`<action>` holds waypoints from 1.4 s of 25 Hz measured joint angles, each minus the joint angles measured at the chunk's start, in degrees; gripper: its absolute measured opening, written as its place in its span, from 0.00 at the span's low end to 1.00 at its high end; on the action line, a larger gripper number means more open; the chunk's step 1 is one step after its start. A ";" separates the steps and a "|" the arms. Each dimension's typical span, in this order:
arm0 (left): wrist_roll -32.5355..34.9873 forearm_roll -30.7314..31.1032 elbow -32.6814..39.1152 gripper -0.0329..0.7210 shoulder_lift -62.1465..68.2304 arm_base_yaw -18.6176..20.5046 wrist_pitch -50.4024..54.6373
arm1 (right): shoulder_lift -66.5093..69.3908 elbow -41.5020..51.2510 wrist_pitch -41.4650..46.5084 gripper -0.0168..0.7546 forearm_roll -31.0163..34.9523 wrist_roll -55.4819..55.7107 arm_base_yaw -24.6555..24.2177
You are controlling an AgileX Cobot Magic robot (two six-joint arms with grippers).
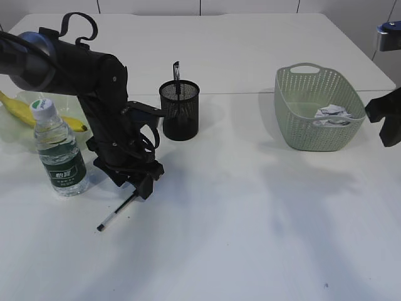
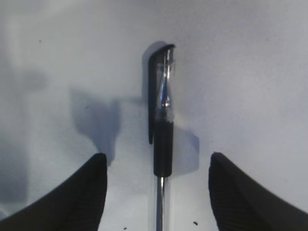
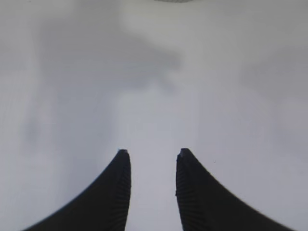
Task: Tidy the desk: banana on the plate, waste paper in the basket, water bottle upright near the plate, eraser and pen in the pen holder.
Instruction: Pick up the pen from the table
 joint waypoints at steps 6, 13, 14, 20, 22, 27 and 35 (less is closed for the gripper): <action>0.00 -0.45 0.00 0.66 0.56 0.00 -0.14 | 0.01 0.00 0.00 0.34 0.00 0.00 0.00; 0.00 -0.58 0.00 0.65 0.56 0.00 -0.14 | 0.01 0.00 0.00 0.34 0.00 0.00 0.00; 0.00 -0.61 0.00 0.65 0.56 0.00 -0.24 | 0.01 0.00 0.00 0.34 0.00 0.00 0.00; 0.00 -0.71 0.00 0.64 0.56 0.00 -0.22 | 0.01 0.00 0.11 0.34 0.00 0.00 0.00; 0.00 -0.71 0.00 0.64 0.56 0.00 -0.22 | 0.01 0.00 0.11 0.34 0.00 0.00 0.00; 0.00 -0.71 0.00 0.64 0.63 0.00 -0.25 | 0.01 0.00 0.11 0.34 0.00 0.00 0.00; 0.00 -0.71 -0.10 0.64 1.54 0.00 -0.47 | 0.01 0.00 0.25 0.34 0.00 0.00 0.00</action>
